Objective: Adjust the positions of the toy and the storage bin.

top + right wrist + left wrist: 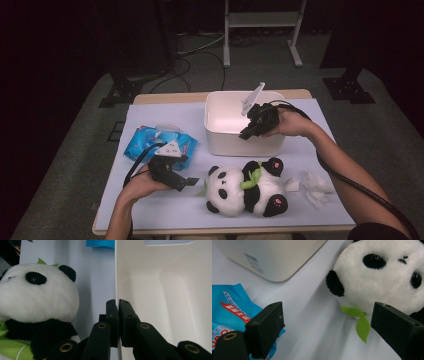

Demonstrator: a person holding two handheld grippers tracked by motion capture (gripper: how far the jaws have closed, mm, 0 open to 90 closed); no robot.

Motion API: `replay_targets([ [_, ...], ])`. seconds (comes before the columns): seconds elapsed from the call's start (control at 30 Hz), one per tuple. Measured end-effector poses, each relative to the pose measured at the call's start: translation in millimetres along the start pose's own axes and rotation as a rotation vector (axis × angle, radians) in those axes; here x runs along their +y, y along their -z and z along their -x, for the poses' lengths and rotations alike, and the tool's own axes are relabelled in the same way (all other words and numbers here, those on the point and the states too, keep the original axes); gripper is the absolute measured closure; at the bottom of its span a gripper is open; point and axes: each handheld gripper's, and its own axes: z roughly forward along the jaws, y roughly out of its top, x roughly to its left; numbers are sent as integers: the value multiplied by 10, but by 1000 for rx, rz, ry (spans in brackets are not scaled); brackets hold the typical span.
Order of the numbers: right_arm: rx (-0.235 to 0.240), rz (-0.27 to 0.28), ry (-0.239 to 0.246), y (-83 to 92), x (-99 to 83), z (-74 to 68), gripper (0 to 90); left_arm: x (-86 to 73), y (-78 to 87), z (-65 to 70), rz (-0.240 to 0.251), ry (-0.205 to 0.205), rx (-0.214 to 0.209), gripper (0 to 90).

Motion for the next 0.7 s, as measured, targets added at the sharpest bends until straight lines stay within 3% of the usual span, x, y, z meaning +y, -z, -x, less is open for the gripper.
replay_targets([
  [0.7, 19, 7, 5, 10, -31, -163, 855, 2, 8, -1, -2, -3, 6, 104],
])
